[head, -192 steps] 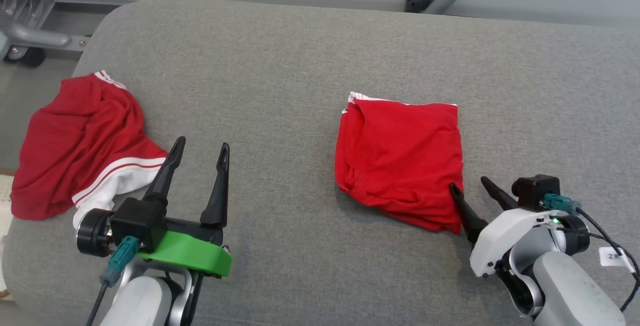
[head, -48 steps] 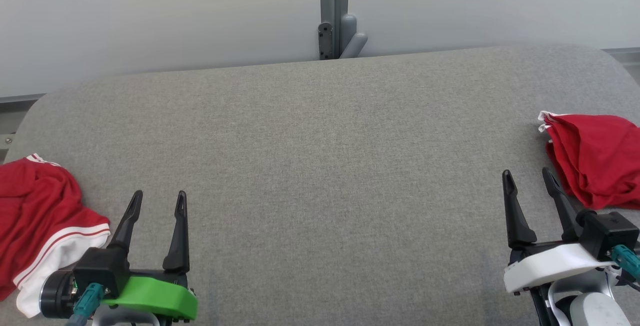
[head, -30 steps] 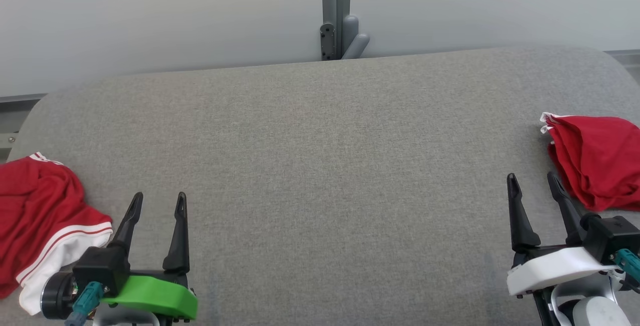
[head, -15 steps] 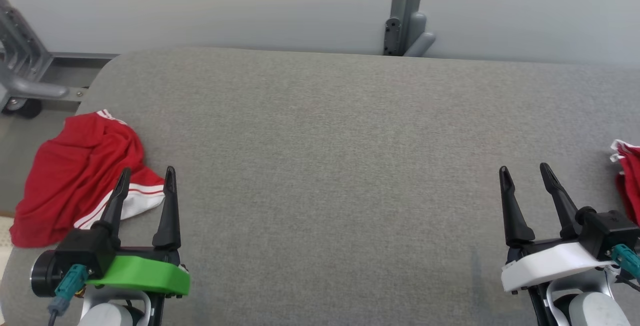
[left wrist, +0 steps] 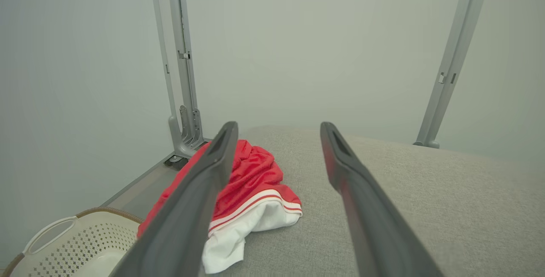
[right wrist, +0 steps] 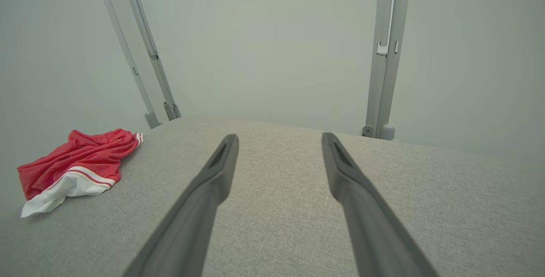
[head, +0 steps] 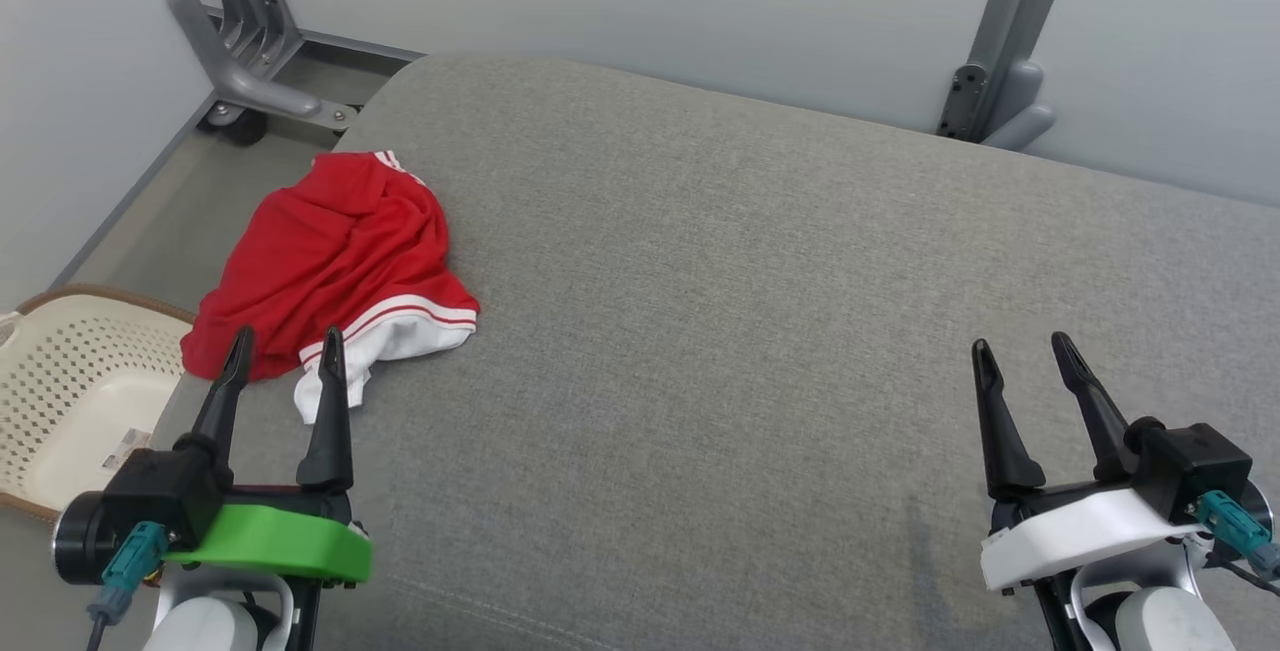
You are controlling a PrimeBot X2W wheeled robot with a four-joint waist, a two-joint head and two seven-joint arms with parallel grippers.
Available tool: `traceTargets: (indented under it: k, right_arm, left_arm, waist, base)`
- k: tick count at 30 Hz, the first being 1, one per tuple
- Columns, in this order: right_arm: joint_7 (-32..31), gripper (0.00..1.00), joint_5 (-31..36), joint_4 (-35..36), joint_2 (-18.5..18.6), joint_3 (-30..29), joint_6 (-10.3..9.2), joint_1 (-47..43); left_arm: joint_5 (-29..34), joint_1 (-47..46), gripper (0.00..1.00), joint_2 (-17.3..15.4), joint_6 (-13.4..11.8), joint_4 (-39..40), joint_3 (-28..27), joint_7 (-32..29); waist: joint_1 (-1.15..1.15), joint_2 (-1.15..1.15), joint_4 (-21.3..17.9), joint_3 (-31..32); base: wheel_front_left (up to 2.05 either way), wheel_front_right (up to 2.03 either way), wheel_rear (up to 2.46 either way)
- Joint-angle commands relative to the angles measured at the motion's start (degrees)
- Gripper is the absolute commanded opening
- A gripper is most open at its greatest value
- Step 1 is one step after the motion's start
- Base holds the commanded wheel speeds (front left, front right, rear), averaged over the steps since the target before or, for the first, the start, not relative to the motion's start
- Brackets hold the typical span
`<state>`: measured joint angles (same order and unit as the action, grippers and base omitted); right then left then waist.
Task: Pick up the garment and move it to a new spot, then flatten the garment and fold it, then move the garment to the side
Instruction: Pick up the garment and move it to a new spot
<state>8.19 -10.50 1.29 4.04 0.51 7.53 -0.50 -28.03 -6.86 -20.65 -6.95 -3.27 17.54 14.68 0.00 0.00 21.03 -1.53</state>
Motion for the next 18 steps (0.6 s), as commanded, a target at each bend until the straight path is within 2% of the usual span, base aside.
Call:
traceTargets:
  k: [1, 18]
  right_arm:
    - [0.46, 1.00, -0.39, -0.27, -0.07, -0.05, -0.08, -0.03]
    - [-0.21, 1.00, -0.40, 0.12, -0.54, 0.82, -0.08, 0.16]
  left_arm:
    - [0.45, -0.10, 1.00, -0.01, 0.31, -0.20, -0.23, 0.18]
    - [1.25, -1.45, 1.00, 0.97, -0.24, -0.04, -1.18, 0.40]
  waist:
    - [0.00, 0.00, 1.86, 0.55]
    - [0.00, 0.00, 1.62, -0.46]
  base:
    - [0.00, 0.00, 0.00]
    - [0.00, 0.00, 0.00]
